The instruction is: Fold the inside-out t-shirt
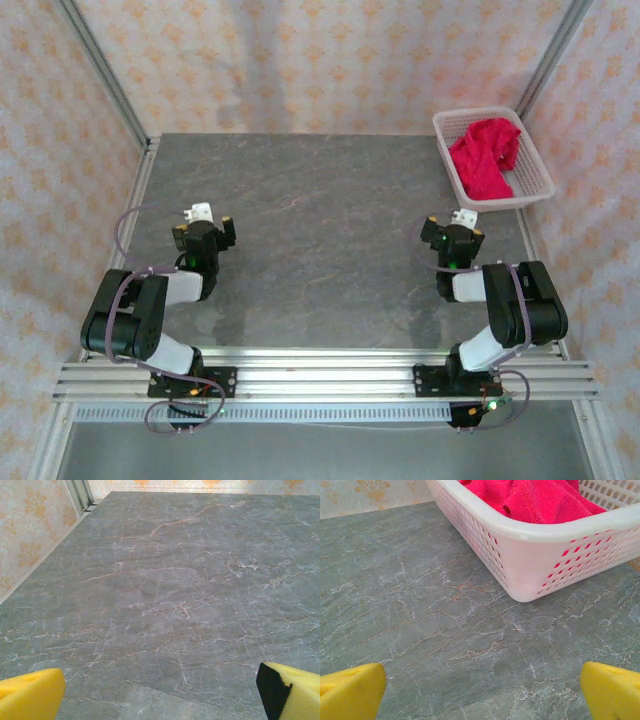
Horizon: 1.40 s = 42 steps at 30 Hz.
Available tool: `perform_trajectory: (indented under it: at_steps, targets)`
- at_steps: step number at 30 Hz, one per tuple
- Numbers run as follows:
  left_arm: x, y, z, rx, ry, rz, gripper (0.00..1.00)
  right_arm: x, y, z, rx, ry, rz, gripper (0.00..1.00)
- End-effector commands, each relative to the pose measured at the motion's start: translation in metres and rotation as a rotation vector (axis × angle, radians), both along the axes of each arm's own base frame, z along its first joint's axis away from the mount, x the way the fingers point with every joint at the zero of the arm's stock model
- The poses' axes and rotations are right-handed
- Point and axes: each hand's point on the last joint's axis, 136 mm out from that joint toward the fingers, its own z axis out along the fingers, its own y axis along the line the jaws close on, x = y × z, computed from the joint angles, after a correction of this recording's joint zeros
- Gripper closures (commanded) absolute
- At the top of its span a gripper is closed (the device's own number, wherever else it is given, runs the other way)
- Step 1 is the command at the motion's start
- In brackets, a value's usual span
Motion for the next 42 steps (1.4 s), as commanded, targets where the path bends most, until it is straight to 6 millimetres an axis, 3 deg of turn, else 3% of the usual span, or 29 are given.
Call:
perform_trajectory:
  at_steps: [1, 34, 36, 39, 42]
  targets:
    - [0.004, 0.0, 0.007, 0.011, -0.028, 0.001, 0.0, 0.008, 0.001, 0.012, -0.002, -0.04, 0.008, 0.01]
    - [0.005, -0.004, 0.008, 0.015, -0.025, -0.023, 0.0, 0.007, 0.001, 0.012, -0.004, -0.043, 0.008, 0.01]
    - [0.007, -0.01, 0.015, 0.03, -0.019, -0.05, 0.0, 0.004, -0.003, 0.023, -0.027, -0.081, -0.034, 0.01]
    - [0.002, -0.006, 0.045, 0.07, 0.019, 0.037, 0.0, -0.014, -0.01, 0.057, -0.087, -0.098, -0.15, 0.01]
    - [-0.015, -0.006, 0.072, -0.066, 0.098, 0.124, 0.0, -0.023, -0.027, 0.089, -0.012, -0.061, -0.316, 0.01]
